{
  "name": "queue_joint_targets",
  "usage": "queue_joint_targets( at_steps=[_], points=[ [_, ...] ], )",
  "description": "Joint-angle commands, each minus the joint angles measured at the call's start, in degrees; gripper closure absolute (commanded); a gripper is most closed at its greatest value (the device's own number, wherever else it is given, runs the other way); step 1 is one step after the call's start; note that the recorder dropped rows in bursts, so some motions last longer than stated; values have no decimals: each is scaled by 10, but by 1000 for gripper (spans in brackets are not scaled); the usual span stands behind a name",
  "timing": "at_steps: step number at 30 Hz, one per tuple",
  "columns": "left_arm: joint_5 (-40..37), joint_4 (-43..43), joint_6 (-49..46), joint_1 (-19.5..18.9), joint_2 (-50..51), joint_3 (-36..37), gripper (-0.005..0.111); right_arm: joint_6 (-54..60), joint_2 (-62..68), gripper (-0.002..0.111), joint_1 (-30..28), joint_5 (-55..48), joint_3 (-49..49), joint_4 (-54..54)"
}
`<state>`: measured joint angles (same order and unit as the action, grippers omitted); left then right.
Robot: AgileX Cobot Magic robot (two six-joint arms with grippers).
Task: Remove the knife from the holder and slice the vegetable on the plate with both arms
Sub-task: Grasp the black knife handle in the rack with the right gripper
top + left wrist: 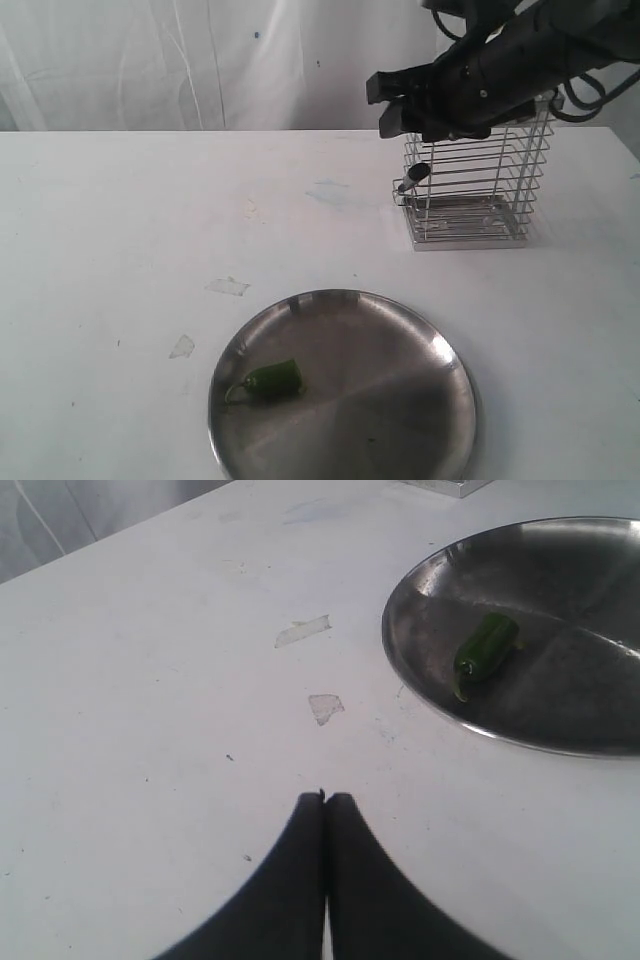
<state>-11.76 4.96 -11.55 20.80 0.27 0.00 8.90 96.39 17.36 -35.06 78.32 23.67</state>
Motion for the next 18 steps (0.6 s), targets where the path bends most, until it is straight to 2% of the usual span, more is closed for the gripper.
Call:
queue_joint_targets(
  at_steps=[1, 9, 18],
  points=[
    [-3, 8, 3, -1, -3, 0, 106, -18, -3, 59, 2, -28, 5, -39],
    [-2, 9, 4, -1, -3, 0, 106, -46, -31, 59, 2, -88, 5, -56],
    [-1, 9, 4, -1, -3, 0, 106, -261, -39, 59, 9, -84, -18, -55]
  ],
)
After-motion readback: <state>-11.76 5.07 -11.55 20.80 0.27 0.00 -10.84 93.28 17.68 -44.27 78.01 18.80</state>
